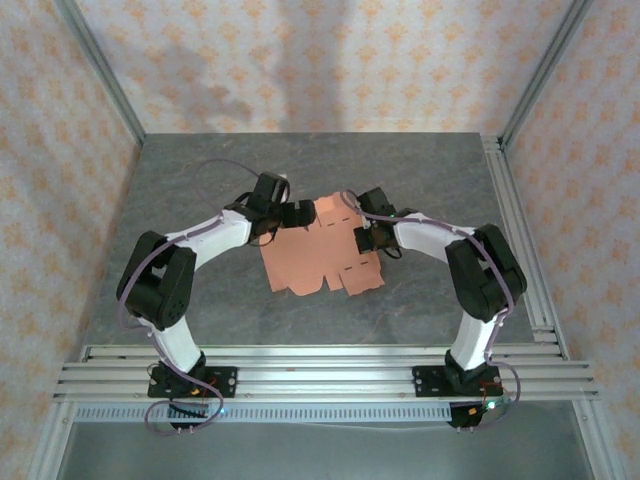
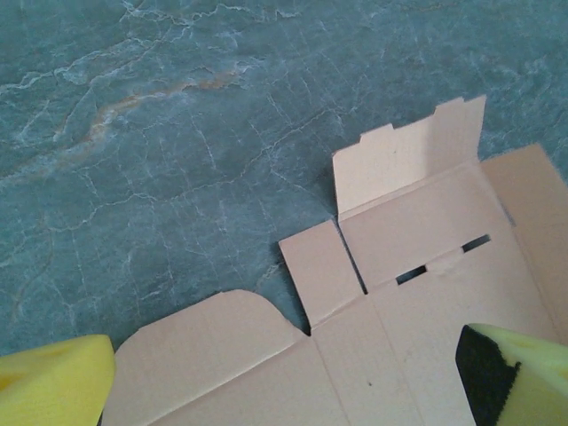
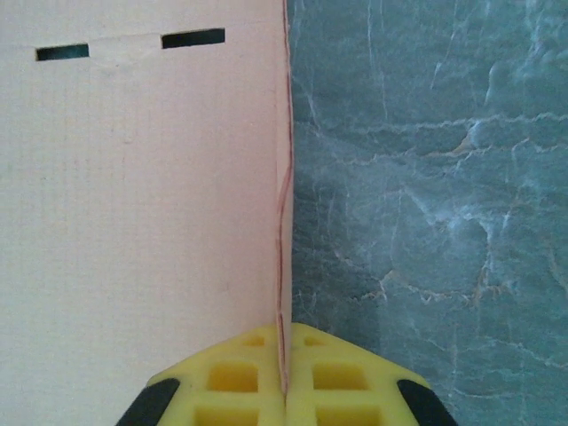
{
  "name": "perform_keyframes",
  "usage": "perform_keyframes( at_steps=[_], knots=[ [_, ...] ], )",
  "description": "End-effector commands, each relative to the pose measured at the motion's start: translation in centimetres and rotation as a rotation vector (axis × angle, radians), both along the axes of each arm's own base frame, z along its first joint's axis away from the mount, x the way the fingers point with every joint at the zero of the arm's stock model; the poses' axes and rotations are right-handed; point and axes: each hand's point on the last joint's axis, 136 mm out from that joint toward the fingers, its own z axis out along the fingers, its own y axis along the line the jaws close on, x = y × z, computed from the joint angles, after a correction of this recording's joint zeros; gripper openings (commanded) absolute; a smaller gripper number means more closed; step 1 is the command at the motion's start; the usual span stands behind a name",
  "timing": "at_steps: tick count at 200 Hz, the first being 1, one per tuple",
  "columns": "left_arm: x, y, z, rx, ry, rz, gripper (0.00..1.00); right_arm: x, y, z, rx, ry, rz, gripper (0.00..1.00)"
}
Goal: Fold the paper box
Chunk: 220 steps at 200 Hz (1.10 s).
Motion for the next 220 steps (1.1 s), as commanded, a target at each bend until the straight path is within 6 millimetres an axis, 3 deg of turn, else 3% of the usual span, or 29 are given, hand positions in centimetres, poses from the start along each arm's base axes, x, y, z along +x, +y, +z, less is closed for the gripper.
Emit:
perform_keyframes(
  at_steps=[1, 66, 83, 85, 91, 168, 220],
  knots=[
    [-0.1, 0.0, -0.7, 0.065, 0.024, -0.052, 0.99, 0.3, 0.6, 1.9, 0.029, -0.067, 0.031, 0.0],
    [1.5, -1.8, -1.8, 0.02, 0.044, -0.19, 0.94, -0.2, 1.7, 2.8, 0.106, -0.1, 0.078, 0.0],
    [2.0, -2.0, -1.2, 0.003, 0.03, -0.208, 0.93, -0.4, 1.9, 3.0, 0.122, -0.111, 0.093, 0.0],
    [1.9, -2.1, -2.1, 0.007, 0.05, -0.211, 0.93, -0.4, 1.9, 3.1, 0.125, -0.113, 0.095, 0.0],
    [2.1, -2.0, -2.5, 0.007, 0.058, -0.211, 0.93, -0.4, 2.0, 3.1, 0.129, -0.117, 0.099, 0.0],
    [2.4, -3.0, -4.1, -0.047, 0.123, -0.239, 0.93, -0.5, 2.7, 3.5, 0.173, -0.126, 0.12, 0.0],
    [2.1, -4.0, -3.1, -0.122, 0.115, -0.244, 0.92, -0.2, 2.3, 2.9, 0.136, -0.114, 0.105, 0.0]
  ],
)
